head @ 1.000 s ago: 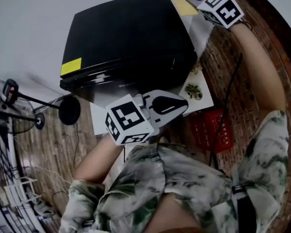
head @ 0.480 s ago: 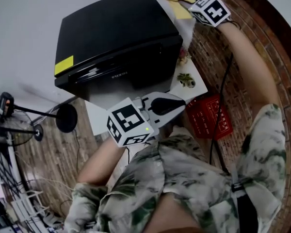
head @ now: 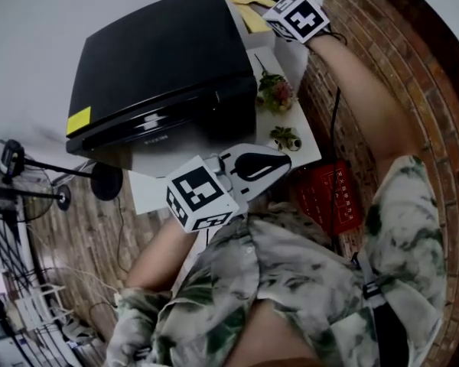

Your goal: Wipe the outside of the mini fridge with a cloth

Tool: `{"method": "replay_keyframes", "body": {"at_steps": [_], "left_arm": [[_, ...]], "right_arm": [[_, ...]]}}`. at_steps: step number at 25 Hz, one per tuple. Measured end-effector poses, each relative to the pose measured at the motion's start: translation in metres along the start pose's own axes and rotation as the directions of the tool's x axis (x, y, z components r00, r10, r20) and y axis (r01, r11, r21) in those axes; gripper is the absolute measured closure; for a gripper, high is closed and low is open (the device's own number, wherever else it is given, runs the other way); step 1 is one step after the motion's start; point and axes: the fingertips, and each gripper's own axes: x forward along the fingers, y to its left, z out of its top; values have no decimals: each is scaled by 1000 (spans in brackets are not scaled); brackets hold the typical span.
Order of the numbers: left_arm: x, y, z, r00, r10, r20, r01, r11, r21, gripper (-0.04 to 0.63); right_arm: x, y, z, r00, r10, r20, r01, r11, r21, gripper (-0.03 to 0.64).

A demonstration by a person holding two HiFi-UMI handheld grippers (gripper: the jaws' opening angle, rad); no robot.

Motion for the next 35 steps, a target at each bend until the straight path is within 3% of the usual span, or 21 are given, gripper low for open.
{"method": "replay_keyframes", "body": {"at_steps": [3,15,35], "left_arm": [[18,15,0,999,36,-5,-36,999,-8,568],[46,35,-2,987,162,0,-162,984,-71,568],[54,36,-25,959,278,-47,-282,947,-154,568]], "right_arm": [[20,7,-4,998,49,43,-49,999,-1,520],[69,51,-62,979,194,61,-198,978,59,520],[136,146,-224,939,316,-135,-280,932,229,520]]}}
